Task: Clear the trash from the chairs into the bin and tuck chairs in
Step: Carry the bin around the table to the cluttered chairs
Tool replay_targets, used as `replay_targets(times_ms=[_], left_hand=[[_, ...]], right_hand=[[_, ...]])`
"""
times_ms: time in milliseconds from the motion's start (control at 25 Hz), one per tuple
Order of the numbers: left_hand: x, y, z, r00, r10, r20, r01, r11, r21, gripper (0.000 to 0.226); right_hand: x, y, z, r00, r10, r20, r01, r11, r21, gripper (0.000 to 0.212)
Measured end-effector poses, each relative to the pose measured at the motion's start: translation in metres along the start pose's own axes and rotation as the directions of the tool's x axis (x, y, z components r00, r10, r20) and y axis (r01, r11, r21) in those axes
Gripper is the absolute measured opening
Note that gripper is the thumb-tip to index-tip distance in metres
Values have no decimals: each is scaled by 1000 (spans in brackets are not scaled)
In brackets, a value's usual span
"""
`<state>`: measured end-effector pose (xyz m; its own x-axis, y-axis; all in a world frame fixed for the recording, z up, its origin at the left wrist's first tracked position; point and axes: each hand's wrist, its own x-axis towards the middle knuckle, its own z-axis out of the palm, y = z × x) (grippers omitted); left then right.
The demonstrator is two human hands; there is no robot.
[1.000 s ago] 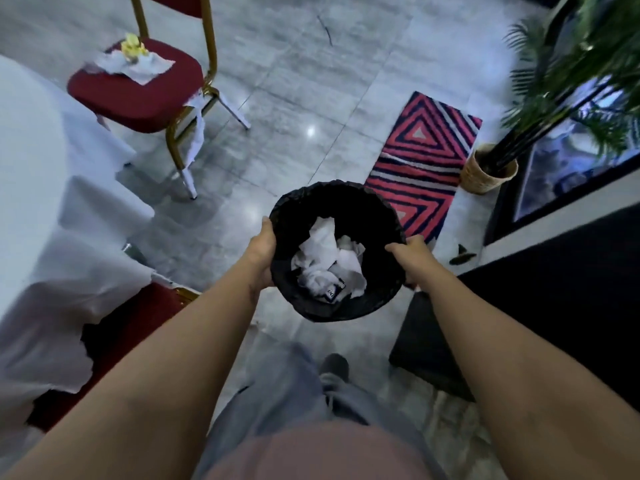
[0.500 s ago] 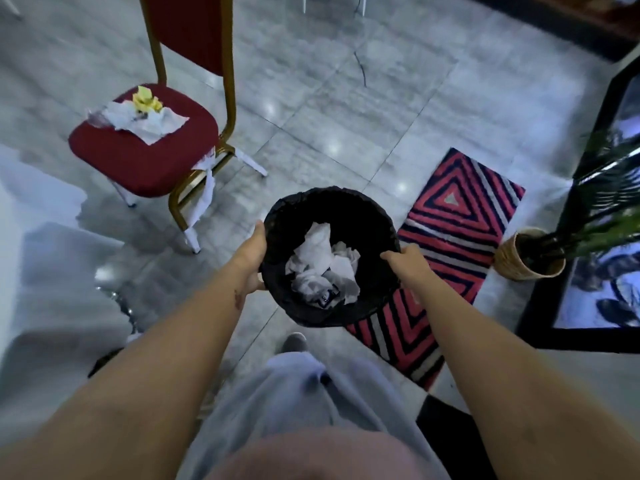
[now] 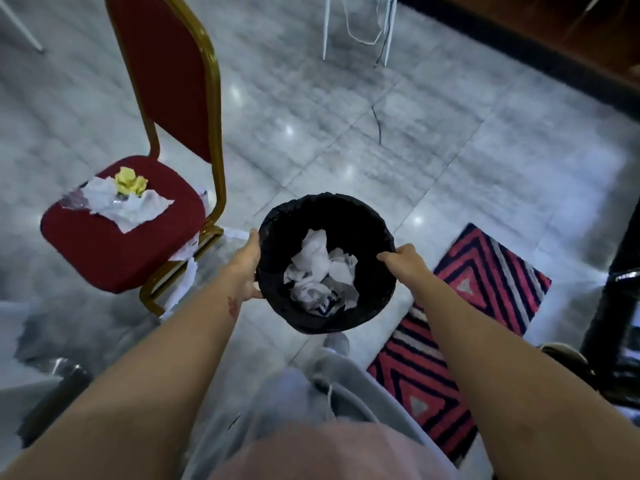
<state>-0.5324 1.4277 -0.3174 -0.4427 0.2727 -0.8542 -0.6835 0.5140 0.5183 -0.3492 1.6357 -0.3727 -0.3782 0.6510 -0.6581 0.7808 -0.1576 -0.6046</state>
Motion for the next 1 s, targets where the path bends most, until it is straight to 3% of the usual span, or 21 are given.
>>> replay_targets(times_ms=[200, 720, 840, 1000], left_hand=[[60, 117, 38, 1000, 3, -30, -5, 997, -80, 72], [236, 409, 61, 994, -41, -101, 15, 968, -249, 65], [275, 472, 54, 995, -44, -88, 13, 944, -329, 66], [324, 553, 37, 982, -75, -176, -5, 910, -414, 71]], right_hand=[[117, -108, -48, 998, -64, -5, 64, 997, -43, 36], [377, -375, -71, 994, -99, 39, 103, 987, -123, 50], [436, -444, -64, 987, -134, 84, 145, 980, -139, 53], [517, -539, -46, 966, -183, 183, 216, 960, -179, 46]])
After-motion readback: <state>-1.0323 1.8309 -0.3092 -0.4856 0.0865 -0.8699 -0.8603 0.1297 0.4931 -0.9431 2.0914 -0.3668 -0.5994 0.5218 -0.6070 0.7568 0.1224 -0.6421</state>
